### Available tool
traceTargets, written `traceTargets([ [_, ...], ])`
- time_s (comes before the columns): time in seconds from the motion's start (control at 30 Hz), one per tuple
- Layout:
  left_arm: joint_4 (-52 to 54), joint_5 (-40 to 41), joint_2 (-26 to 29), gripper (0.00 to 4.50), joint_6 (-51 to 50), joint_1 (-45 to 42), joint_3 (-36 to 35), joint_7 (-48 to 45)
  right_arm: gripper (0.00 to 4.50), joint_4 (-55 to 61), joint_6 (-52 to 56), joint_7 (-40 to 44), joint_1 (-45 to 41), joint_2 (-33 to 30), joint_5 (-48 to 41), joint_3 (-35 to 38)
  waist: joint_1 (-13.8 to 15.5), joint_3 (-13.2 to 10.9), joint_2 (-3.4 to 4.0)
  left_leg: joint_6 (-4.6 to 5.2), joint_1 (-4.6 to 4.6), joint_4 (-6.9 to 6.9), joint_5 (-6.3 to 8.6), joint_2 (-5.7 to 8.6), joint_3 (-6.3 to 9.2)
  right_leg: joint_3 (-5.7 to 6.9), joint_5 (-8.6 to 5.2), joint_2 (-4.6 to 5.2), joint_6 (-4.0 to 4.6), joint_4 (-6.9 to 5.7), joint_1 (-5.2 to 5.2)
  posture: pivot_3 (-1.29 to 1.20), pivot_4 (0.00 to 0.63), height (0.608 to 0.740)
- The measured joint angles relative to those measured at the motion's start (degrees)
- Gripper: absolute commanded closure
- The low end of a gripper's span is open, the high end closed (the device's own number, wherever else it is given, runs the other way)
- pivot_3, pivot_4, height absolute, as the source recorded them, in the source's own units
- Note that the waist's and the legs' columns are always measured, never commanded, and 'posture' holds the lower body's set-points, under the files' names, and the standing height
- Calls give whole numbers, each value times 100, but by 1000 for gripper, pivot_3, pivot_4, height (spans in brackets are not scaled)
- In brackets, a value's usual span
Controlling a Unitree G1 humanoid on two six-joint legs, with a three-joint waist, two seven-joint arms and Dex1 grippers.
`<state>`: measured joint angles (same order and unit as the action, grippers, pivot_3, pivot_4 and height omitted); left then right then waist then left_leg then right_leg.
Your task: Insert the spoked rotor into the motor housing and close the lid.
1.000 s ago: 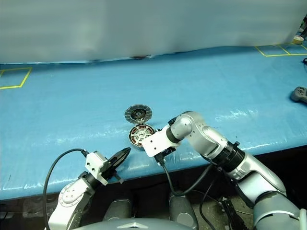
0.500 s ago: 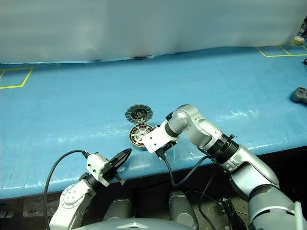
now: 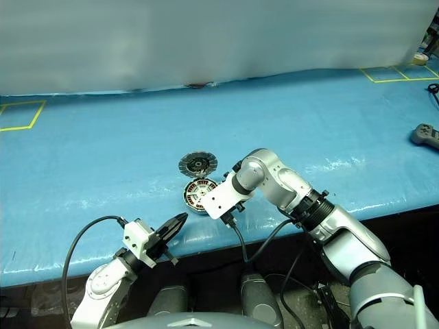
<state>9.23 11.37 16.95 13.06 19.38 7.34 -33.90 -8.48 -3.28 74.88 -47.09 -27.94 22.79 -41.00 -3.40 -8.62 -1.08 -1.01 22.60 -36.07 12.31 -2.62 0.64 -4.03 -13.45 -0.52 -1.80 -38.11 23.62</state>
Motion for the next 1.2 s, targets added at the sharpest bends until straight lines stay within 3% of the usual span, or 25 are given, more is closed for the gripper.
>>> traceTargets([
  [0.1, -37, -1, 5, 4500, 6, -5, 0, -1, 4379, -27, -57, 5, -10, 23, 11, 35, -4, 1, -1, 2, 0, 1, 1, 0, -1, 0, 0, 0, 0, 3, -1, 0, 150, 740],
  [0.13, -38, -2, 5, 4500, 8, -10, 0, -1, 4409, -45, -50, 20, -2, 67, 19, 19, -5, 0, 0, 2, 1, 1, 1, 0, -1, -1, 0, 0, 0, 3, 0, 0, 150, 740],
  [0.53, -172, -2, 4, 4500, 30, -23, 1, -32, 4432, -102, 34, 26, 23, 75, 5, 49, -5, 0, 0, 2, -1, 0, 1, -1, -3, -2, 0, 0, 0, -1, 2, 0, 150, 740],
  [0.83, -255, -4, -5, 4500, 97, -47, 7, -52, 4432, 620, 1633, 406, 452, 215, -466, 341, 11, 0, 0, 6, 7, 6, 5, 0, -2, -1, -2, 1, 3, 5, 6, 0, 150, 740],
  [1.2, -356, -2, -5, 4500, 125, -55, 10, -119, 4432, 923, 2096, 463, 552, 221, -544, 305, -1, 0, 0, 5, 8, 6, 5, 0, -3, 0, -3, 1, 3, 6, 8, 0, 150, 740],
])
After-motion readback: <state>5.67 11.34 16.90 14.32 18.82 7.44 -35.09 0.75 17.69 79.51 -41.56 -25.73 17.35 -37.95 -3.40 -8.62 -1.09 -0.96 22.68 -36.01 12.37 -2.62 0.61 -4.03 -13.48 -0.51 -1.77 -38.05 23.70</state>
